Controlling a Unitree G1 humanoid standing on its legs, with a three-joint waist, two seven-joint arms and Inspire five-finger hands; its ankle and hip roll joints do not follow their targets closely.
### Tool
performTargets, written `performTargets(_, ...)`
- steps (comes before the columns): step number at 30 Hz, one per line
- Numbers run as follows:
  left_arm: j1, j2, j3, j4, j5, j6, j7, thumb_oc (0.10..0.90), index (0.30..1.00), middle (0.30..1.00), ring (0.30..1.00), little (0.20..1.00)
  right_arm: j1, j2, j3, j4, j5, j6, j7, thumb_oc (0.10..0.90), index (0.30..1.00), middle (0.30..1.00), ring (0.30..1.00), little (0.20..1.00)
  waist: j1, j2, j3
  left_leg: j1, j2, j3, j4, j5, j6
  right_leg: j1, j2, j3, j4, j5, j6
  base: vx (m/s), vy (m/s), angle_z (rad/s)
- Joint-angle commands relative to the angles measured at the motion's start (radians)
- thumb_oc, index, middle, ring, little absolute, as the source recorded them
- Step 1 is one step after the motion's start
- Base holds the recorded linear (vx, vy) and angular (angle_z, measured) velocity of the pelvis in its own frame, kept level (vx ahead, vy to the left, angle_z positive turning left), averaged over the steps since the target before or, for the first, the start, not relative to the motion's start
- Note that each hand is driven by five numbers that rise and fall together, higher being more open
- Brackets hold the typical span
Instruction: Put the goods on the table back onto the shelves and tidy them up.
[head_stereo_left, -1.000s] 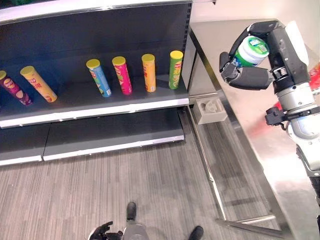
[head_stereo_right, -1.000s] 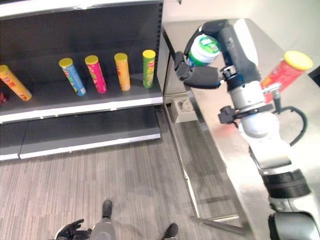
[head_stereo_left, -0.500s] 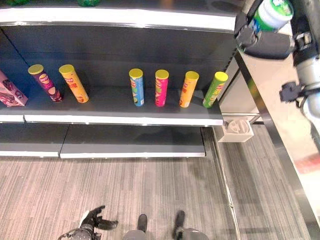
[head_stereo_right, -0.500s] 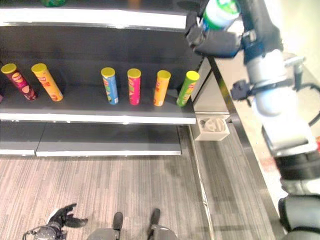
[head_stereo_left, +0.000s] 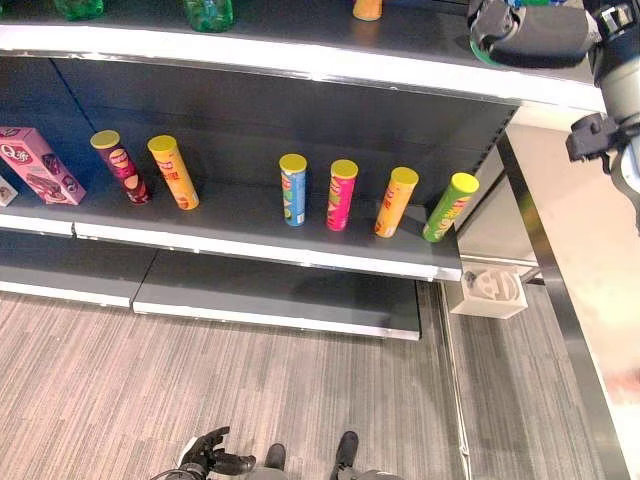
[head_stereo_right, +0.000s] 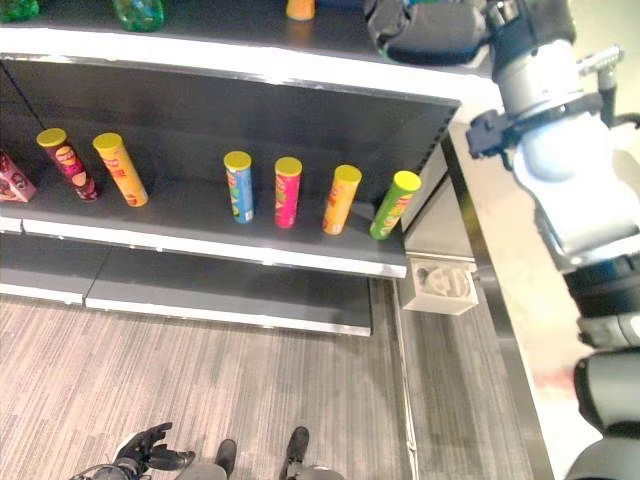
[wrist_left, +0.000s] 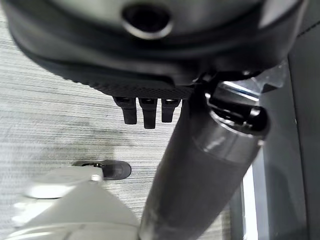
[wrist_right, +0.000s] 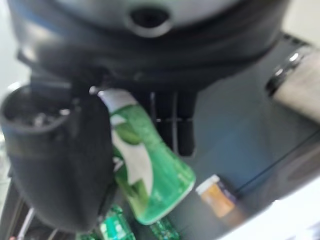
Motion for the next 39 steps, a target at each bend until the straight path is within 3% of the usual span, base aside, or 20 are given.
performTargets(1,0.033,0.081,-0.046,0.004,-0.041,-0.033,0.024,0.800,0.900,0.900,0.900,0.900,-0.174,0.050,-0.014,0.134,0.089,-0.035,-0.048,0.400,0.300,0.300,0.300,0.300,0.046,-0.053,-0.052,-0.004,-0.017,0.066,0.121,-0.113,-0.007,0.075,-0.035,-0.007,0.007,-0.093,0.081,0.11,-0.130,0.64)
performTargets(3,0.020,0.097,-0.047,0.004,-0.059,-0.036,0.032,0.800,0.900,0.900,0.900,0.900,-0.262,0.071,0.050,0.245,0.110,-0.020,-0.035,0.400,0.300,0.300,0.300,0.300,0.067,-0.058,-0.025,-0.077,-0.014,0.043,0.264,-0.041,-0.024,0.089,-0.035,-0.012,0.007,-0.102,0.065,0.04,-0.118,0.40)
performTargets(5,0.017,0.099,-0.047,0.000,-0.073,-0.037,0.034,0.800,0.900,0.900,0.900,0.900,-0.292,0.059,0.083,0.284,0.114,-0.005,-0.024,0.400,0.300,0.300,0.300,0.300,0.068,-0.059,-0.020,-0.121,0.008,0.045,0.283,-0.022,-0.024,0.094,-0.034,-0.022,0.007,-0.115,0.063,0.03,-0.042,0.16)
performTargets(8,0.022,0.095,-0.051,0.002,-0.076,-0.030,0.028,0.800,0.900,0.900,0.900,0.900,-0.304,0.056,0.099,0.296,0.122,0.004,-0.019,0.400,0.300,0.300,0.300,0.300,0.069,-0.061,-0.028,-0.123,0.037,0.056,0.159,-0.034,-0.016,0.100,-0.040,-0.027,0.007,-0.121,0.072,0.11,0.033,0.30)
performTargets(9,0.028,0.094,-0.055,0.002,-0.072,-0.030,0.027,0.800,0.900,0.900,0.900,0.900,-0.304,0.054,0.099,0.303,0.120,0.004,-0.020,0.400,0.300,0.300,0.300,0.300,0.073,-0.060,-0.032,-0.134,0.050,0.043,0.090,-0.003,-0.016,0.101,-0.037,-0.021,0.007,-0.126,0.077,0.19,0.100,0.21)
performTargets(10,0.028,0.095,-0.063,0.010,-0.074,-0.030,0.028,0.800,0.900,0.900,0.900,0.900,-0.311,0.055,0.108,0.330,0.114,0.005,-0.017,0.400,0.300,0.300,0.300,0.300,0.087,-0.055,-0.039,-0.175,0.068,0.023,-0.022,0.071,-0.025,0.108,-0.029,-0.010,0.007,-0.148,0.079,0.19,0.102,0.25)
performTargets(13,0.020,0.096,-0.064,0.014,-0.079,-0.031,0.029,0.800,0.900,0.900,0.900,0.900,-0.322,0.054,0.114,0.363,0.114,0.010,-0.021,0.400,0.300,0.300,0.300,0.300,0.103,-0.049,-0.040,-0.197,0.071,0.033,-0.086,0.112,-0.034,0.125,-0.022,0.004,0.007,-0.173,0.074,0.13,0.064,0.02)
performTargets(15,0.030,0.086,-0.063,0.018,-0.084,-0.032,0.033,0.800,0.900,0.900,0.900,0.900,-0.294,0.066,0.101,0.364,0.114,0.021,-0.012,0.400,0.300,0.300,0.300,0.300,0.103,-0.034,-0.067,-0.150,0.072,0.022,-0.150,0.125,-0.037,0.137,-0.010,0.013,0.007,-0.175,0.081,0.20,0.147,-0.48)
performTargets(17,0.037,0.081,-0.064,0.023,-0.075,-0.036,0.033,0.800,0.900,0.900,0.900,0.900,-0.284,0.074,0.104,0.345,0.112,0.026,-0.008,0.400,0.300,0.300,0.300,0.300,0.099,-0.035,-0.099,-0.099,0.052,0.040,-0.153,0.106,-0.036,0.146,-0.041,0.022,0.007,-0.169,0.096,0.24,0.266,-0.63)
performTargets(29,0.037,0.080,-0.035,0.064,-0.083,-0.038,0.051,0.800,0.900,0.900,0.900,0.900,-0.253,0.107,0.084,0.353,0.110,0.038,-0.004,0.400,0.300,0.300,0.300,0.300,0.114,-0.077,-0.100,-0.050,0.008,0.115,-0.153,0.038,0.022,0.138,-0.118,0.047,0.007,-0.124,0.150,0.07,0.120,-0.23)
performTargets(39,0.049,0.072,-0.046,0.049,-0.071,-0.037,0.045,0.800,0.900,0.900,0.900,0.900,-0.220,0.132,0.088,0.359,0.089,0.044,0.009,0.400,0.300,0.300,0.300,0.300,0.094,-0.086,-0.092,-0.029,0.007,0.127,-0.153,0.018,0.030,0.136,-0.124,0.041,0.007,-0.111,0.159,0.03,0.004,-0.07)
